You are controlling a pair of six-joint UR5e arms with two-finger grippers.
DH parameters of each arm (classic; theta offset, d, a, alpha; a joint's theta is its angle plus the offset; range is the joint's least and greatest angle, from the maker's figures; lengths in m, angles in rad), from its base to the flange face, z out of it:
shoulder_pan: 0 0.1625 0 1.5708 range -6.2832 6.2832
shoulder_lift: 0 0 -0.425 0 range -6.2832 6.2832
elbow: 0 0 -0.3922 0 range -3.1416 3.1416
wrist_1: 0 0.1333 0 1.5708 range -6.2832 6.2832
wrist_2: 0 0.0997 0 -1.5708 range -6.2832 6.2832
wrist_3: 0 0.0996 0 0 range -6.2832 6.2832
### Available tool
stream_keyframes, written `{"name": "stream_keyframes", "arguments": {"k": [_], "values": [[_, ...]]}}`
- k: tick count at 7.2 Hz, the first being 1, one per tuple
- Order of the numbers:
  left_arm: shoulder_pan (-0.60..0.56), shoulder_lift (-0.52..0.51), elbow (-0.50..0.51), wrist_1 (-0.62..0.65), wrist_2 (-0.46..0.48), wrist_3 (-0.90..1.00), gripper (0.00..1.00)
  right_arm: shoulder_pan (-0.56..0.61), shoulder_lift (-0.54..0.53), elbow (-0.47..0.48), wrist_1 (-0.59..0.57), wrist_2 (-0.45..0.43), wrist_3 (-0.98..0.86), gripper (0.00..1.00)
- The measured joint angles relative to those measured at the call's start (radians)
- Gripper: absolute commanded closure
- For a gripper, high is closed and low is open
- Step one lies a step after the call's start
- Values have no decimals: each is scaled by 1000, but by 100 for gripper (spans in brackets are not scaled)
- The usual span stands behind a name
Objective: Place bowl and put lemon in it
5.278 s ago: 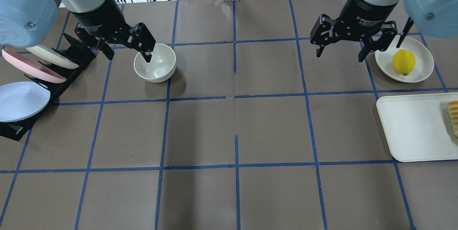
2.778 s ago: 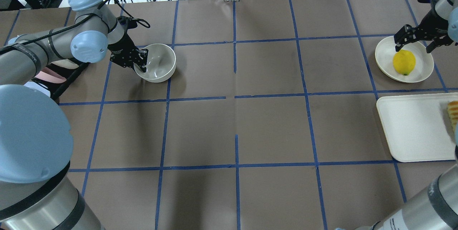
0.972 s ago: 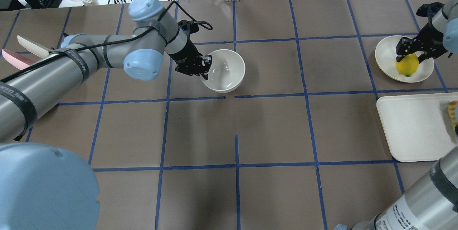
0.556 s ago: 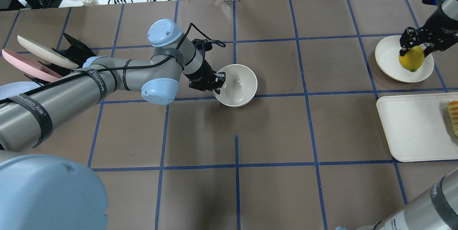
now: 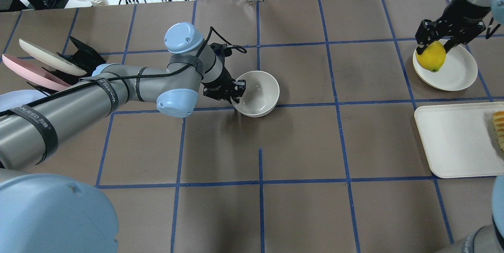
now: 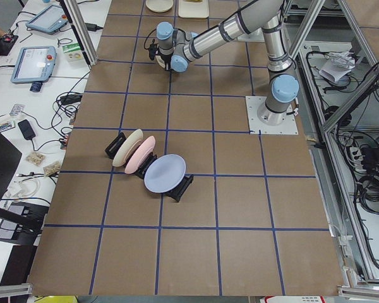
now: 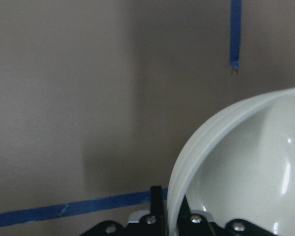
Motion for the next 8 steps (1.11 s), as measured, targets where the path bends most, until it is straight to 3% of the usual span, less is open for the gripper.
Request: {"name": "stream_keyframes", "arguments": {"k": [4,8], "values": [[46,106,31,-163,18,6,0,219,-29,-1,17,11,228,100],[124,284,190,-578,164,82,0,410,-17,1,-25,103,466,100]]}}
